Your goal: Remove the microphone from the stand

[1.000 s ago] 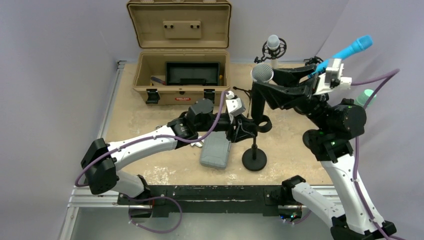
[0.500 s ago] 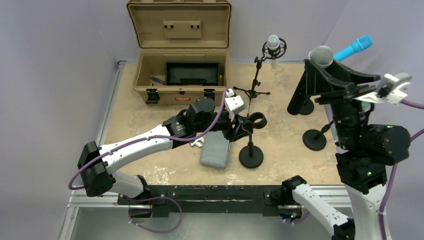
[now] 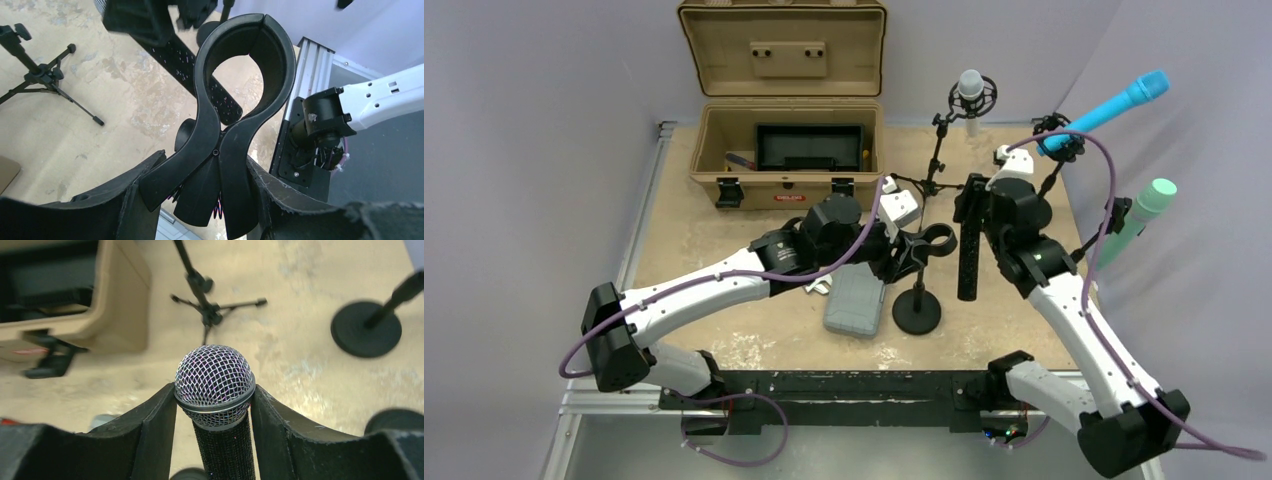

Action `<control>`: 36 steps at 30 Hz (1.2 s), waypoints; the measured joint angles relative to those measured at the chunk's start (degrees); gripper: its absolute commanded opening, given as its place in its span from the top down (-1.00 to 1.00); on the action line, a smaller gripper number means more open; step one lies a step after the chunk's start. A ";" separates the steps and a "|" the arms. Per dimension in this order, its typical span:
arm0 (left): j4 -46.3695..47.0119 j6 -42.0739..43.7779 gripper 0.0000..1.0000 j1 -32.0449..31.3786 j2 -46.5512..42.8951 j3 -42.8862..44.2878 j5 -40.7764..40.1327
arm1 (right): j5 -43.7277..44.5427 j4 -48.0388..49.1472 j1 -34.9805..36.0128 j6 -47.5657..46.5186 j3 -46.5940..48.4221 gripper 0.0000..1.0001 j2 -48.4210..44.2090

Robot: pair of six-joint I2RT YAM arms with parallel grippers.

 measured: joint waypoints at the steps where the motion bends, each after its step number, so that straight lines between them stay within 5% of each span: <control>1: -0.35 -0.31 0.24 -0.04 0.09 0.24 -0.55 | 0.63 -0.17 -0.37 0.83 -1.14 1.00 1.42; 8: -1.62 -2.38 -0.56 -0.04 0.42 1.11 -2.86 | 2.23 2.10 -3.04 6.25 -6.23 1.00 8.26; 18: -4.57 -8.02 -0.66 -0.13 -1.92 1.95 -5.55 | 2.47 8.52 -4.24 8.59 -8.94 0.97 18.93; 25: -5.81 -11.65 -0.66 -0.13 -13.86 -1.33 -5.53 | 2.16 12.00 -4.92 8.46 -9.38 0.88 27.67; 36: -15.93 -18.12 -0.69 -0.13 -29.53 -10.86 -9.77 | -0.33 14.62 -6.54 7.37 -11.89 -0.13 30.42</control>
